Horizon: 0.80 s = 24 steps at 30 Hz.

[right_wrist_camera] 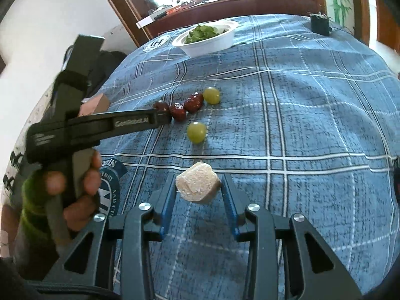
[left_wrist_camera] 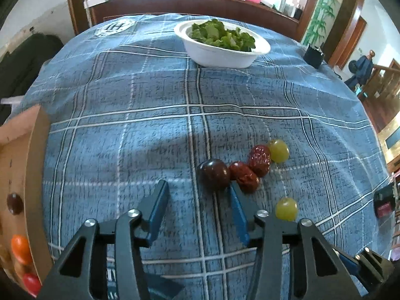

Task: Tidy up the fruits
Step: 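Grasp the white cube with right tool while left tool grasps another dark red plum, then carry the white cube in right tool to the tray while left tool carries the plum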

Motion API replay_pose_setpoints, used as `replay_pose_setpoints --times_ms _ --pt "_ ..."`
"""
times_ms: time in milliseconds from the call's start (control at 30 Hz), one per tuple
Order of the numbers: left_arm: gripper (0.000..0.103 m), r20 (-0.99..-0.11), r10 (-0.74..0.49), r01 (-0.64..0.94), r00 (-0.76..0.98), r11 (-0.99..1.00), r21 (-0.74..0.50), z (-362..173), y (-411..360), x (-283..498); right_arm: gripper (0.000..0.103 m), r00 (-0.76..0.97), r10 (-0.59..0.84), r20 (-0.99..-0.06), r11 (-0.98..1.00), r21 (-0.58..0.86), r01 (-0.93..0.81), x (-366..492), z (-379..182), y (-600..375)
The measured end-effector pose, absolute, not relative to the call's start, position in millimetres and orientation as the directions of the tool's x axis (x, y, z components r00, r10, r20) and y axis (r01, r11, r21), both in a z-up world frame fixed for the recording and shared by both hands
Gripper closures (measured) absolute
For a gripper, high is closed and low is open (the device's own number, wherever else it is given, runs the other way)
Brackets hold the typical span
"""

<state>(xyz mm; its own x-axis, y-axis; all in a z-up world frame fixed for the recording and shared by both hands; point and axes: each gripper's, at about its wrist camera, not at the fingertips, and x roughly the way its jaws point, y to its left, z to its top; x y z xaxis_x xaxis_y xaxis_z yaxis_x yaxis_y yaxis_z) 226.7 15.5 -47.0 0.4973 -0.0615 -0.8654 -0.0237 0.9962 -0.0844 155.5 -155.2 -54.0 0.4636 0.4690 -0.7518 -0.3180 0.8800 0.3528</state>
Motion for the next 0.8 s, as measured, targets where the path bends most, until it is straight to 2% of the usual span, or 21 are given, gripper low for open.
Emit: replay_pose_setpoints --times_ms 167,233,300,633,800 --pt "0.057 -0.863 -0.094 -0.006 0.497 0.994 -0.112 -48 18 238 0.065 0.474 0.474 -0.742 0.878 0.356 -0.321 151 -47 -160" --pt "0.061 -0.863 -0.089 0.000 0.497 0.995 -0.102 -48 15 239 0.065 0.477 0.477 -0.738 0.876 0.357 -0.323 150 -45 -161" --pt "0.077 -0.860 -0.114 0.013 0.498 0.992 -0.124 -47 14 239 0.065 0.480 0.478 -0.735 0.876 0.359 -0.323 147 -44 -161" --pt "0.077 -0.844 -0.110 0.004 0.525 0.992 -0.127 -32 17 207 0.065 0.481 0.499 -0.721 0.864 0.371 -0.341 132 -37 -157" --pt "0.077 -0.831 -0.030 -0.068 0.556 0.994 -0.081 -16 30 177 0.065 0.478 0.510 -0.715 0.856 0.370 -0.361 126 -33 -147"
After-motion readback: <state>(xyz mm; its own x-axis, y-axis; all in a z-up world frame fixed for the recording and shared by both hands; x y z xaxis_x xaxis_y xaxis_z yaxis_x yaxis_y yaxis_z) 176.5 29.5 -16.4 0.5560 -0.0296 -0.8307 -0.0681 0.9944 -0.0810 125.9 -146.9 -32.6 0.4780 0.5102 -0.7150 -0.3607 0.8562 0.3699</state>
